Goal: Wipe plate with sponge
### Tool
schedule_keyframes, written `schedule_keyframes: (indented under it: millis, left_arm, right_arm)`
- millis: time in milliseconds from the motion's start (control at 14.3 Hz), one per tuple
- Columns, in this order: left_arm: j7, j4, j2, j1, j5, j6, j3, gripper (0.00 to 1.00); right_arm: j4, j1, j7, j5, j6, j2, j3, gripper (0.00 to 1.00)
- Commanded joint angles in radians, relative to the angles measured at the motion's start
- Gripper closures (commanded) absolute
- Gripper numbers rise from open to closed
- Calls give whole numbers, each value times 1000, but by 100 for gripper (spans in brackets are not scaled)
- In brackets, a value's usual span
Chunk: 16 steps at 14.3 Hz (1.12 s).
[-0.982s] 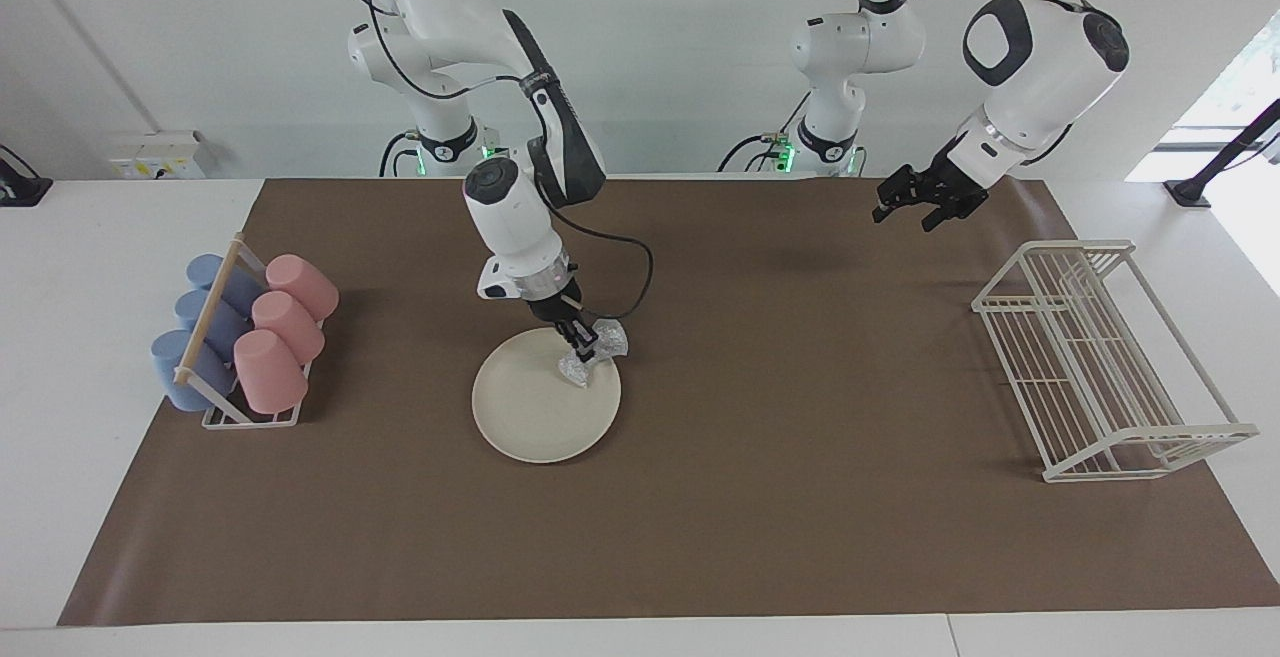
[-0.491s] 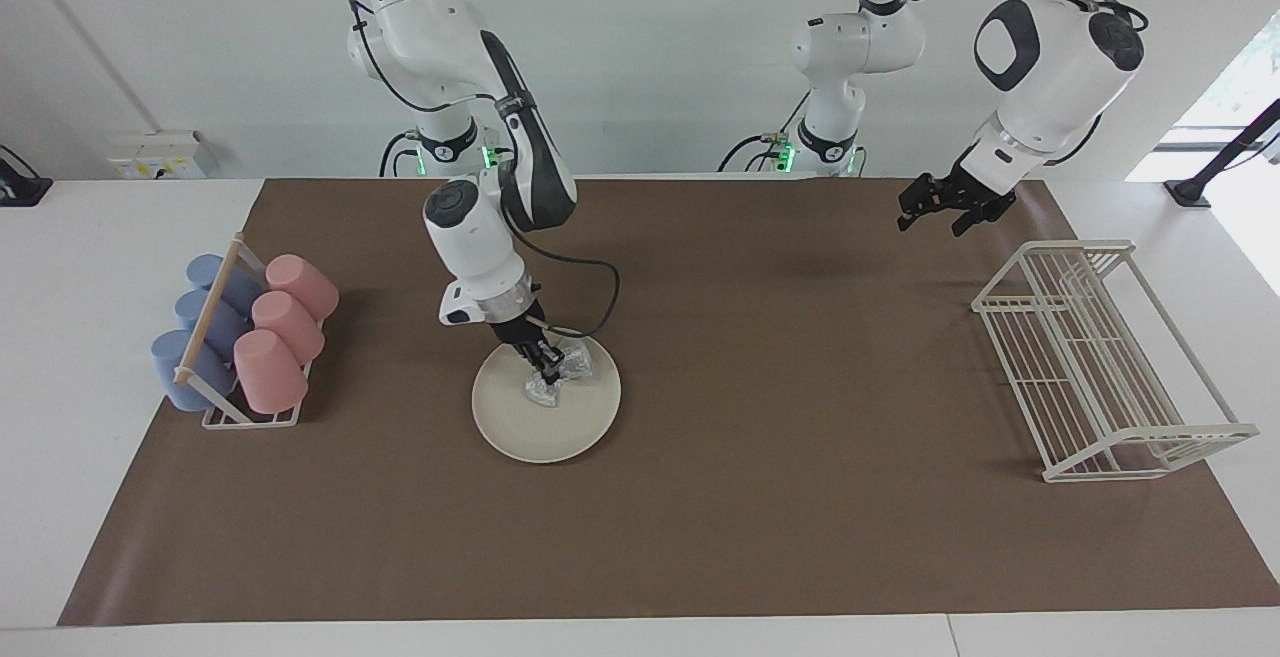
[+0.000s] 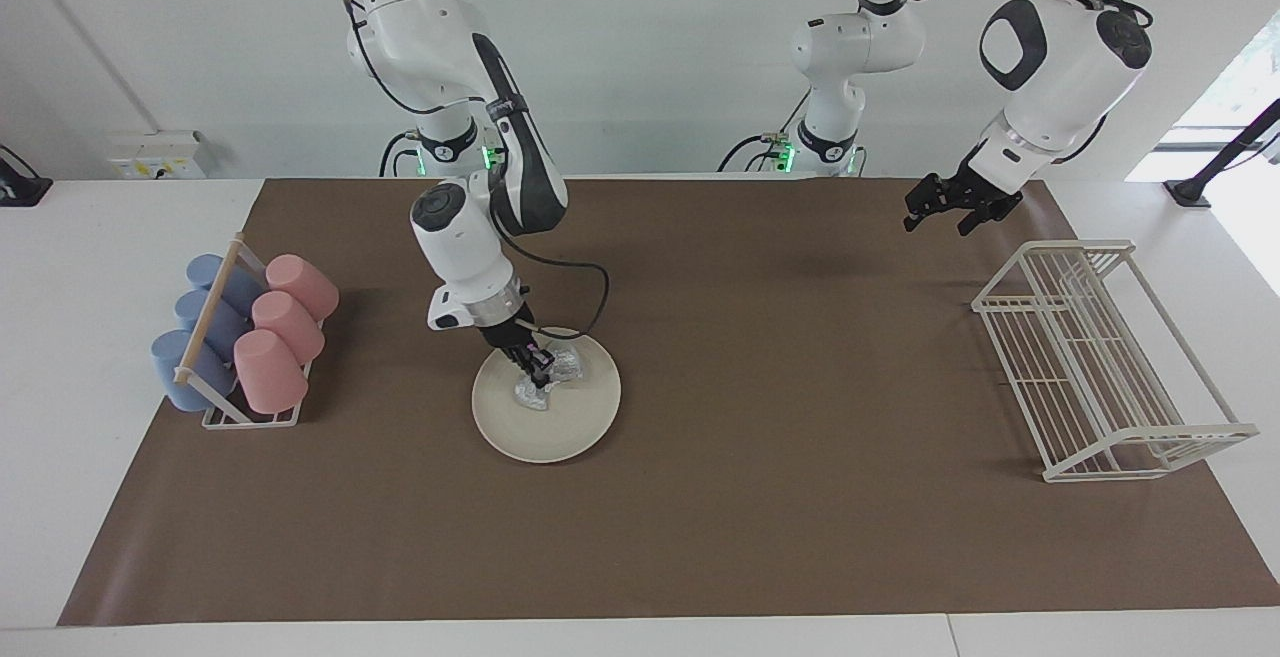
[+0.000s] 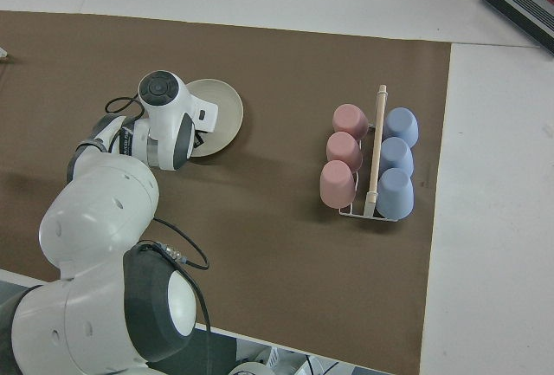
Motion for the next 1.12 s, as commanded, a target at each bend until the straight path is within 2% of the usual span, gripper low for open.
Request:
schedule_keyframes:
  millis: [0,351,491,771,912,1052]
  left_arm:
    - [-13,13,9,2,21,12,-5,0]
    - [-13,13,9,-2,21,15,-5,0]
    - [-16,13,9,5,21,23,-5,0]
    - [-16,25,9,5,21,23,-5,0]
    - [-16,28,9,1,21,31,-6,0]
    - [-18,26,9,-2,21,31,-5,0]
  right_arm:
    - [6,-12,-13,29,8,26,4,100]
    - [6,-144,-258,29,-8,30,4,100]
    - [6,-162,-309,29,-9,30,2,100]
    - [-2,-109,-208,29,-2,27,4,100]
    - [-3,-19,-69,32,12,26,4,100]
    - [-5,-1,-30,32,35,26,4,100]
